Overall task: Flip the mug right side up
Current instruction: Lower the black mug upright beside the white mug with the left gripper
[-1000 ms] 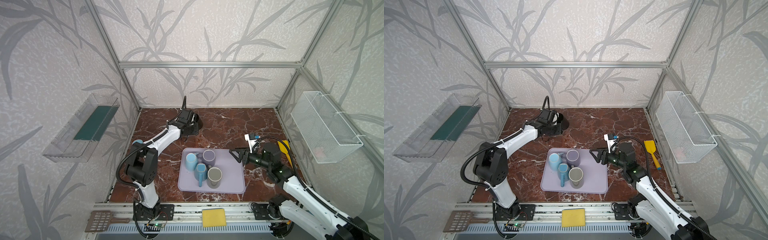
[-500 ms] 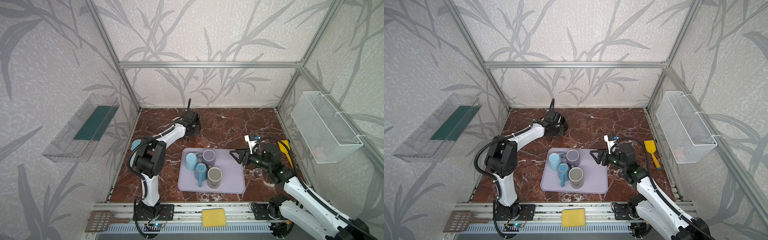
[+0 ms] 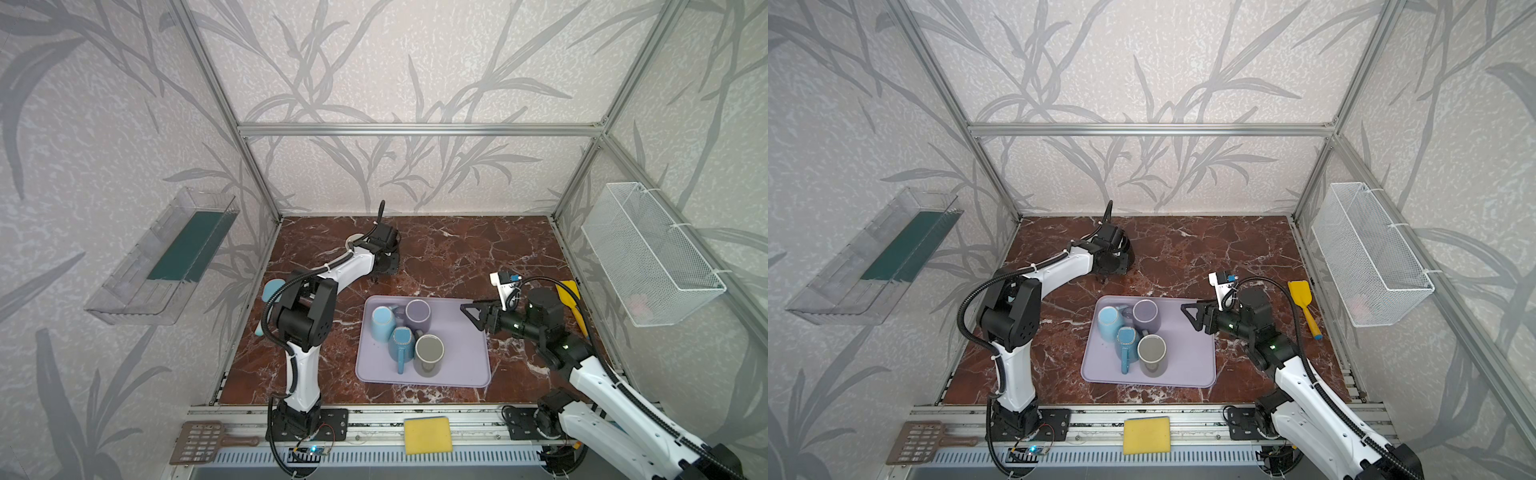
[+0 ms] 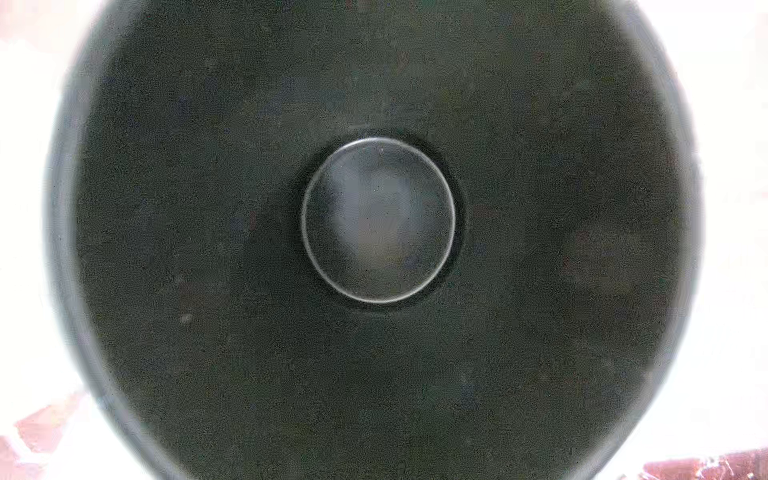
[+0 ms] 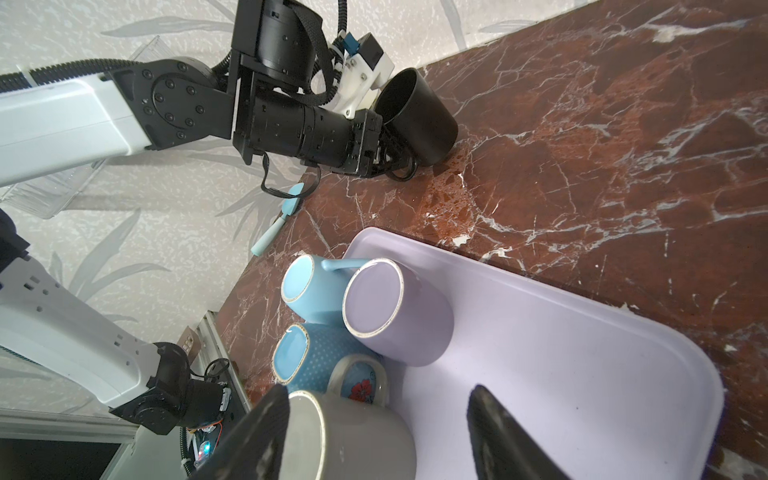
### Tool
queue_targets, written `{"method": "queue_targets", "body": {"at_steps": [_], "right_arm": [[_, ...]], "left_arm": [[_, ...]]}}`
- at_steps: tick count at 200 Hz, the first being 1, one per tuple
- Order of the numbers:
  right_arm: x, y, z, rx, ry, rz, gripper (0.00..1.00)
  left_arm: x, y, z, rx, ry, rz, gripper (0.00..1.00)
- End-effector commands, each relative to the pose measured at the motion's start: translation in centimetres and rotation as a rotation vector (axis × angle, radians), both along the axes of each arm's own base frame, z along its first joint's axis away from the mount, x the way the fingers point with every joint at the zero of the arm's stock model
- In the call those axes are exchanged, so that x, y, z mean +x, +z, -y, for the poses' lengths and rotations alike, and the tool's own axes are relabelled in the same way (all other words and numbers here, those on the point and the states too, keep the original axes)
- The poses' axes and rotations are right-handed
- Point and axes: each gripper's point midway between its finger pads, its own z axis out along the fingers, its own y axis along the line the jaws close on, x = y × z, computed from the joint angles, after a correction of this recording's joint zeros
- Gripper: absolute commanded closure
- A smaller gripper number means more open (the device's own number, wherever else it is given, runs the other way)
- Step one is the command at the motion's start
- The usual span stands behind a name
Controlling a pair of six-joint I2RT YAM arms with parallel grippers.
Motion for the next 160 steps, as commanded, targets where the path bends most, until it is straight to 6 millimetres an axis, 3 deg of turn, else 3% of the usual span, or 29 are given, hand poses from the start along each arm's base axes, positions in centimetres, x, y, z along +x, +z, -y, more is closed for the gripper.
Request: {"method": "queue_targets", "body": {"at_steps": [1,160], "right_arm": [[0.1,0.8,0.1,-0.001,-0.003,0.025,0.31],[0.0,0.6,0.3,-0.009,-0.009,0.024,0.31]], "left_arm": [[2.0,2.7,0.4,0.012,-0.002,0.093,1.00],[2.4,-0.1,-0.8,0.102,0.040,0.038,1.00]]}}
